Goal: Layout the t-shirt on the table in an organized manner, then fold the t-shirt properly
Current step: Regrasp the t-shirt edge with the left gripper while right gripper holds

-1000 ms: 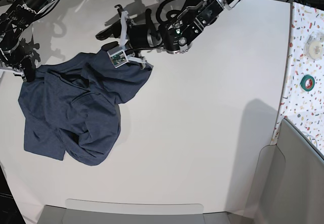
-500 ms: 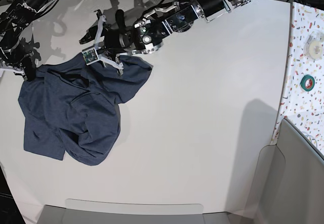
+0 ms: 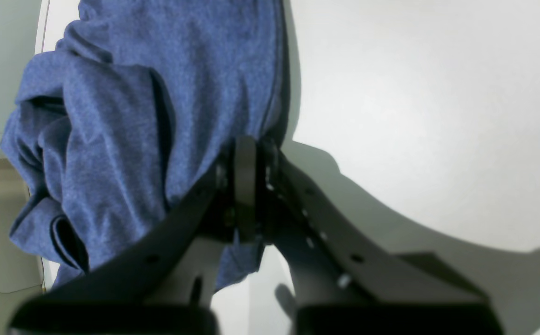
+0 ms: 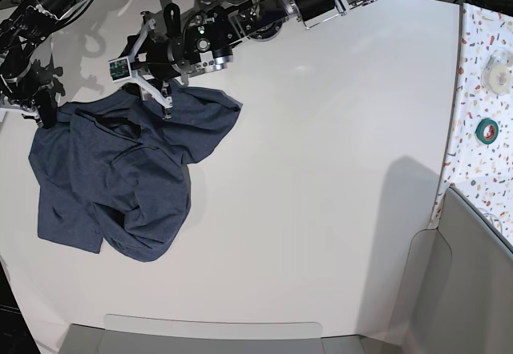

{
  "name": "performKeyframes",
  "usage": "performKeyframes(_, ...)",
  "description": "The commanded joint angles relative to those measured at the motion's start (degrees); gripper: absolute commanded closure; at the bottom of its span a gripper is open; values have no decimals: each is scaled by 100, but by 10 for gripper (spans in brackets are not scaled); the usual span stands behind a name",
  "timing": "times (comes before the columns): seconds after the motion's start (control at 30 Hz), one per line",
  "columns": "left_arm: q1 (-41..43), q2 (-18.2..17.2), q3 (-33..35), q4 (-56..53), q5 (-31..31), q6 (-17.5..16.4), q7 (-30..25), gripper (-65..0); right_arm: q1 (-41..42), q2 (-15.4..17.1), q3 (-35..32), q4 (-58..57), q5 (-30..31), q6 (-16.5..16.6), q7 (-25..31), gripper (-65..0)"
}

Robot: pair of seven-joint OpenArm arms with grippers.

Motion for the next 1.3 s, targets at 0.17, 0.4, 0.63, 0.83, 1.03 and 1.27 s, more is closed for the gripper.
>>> performKeyframes(0.17,-66,296,-10,-499,769,39,-478,-240,-132,-44,-16,-107,-459,-250,-408,0)
performKeyframes(0.4,-22,296,-19,-973,1341,276,-751,-240,-132,-44,2,-107,-459,-250,-408,0)
performKeyframes(0.63,-48,296,-19,-1158,1455,645,-759,-240,-132,-44,-7,-107,-459,-250,-408,0)
performKeyframes(0.83,-48,296,-28,-1272,1780,680,-759,-240,-132,-44,-7,-107,-459,-250,-408,0)
performKeyframes(1.03,-48,296,-28,-1325,2158,847,-707,-240,-185,-44,2,-107,-459,-250,-408,0)
performKeyframes(1.27,-13,296,-19,-1325,2598,839,-680,-240,-202,-44,2,-107,-459,-250,-408,0)
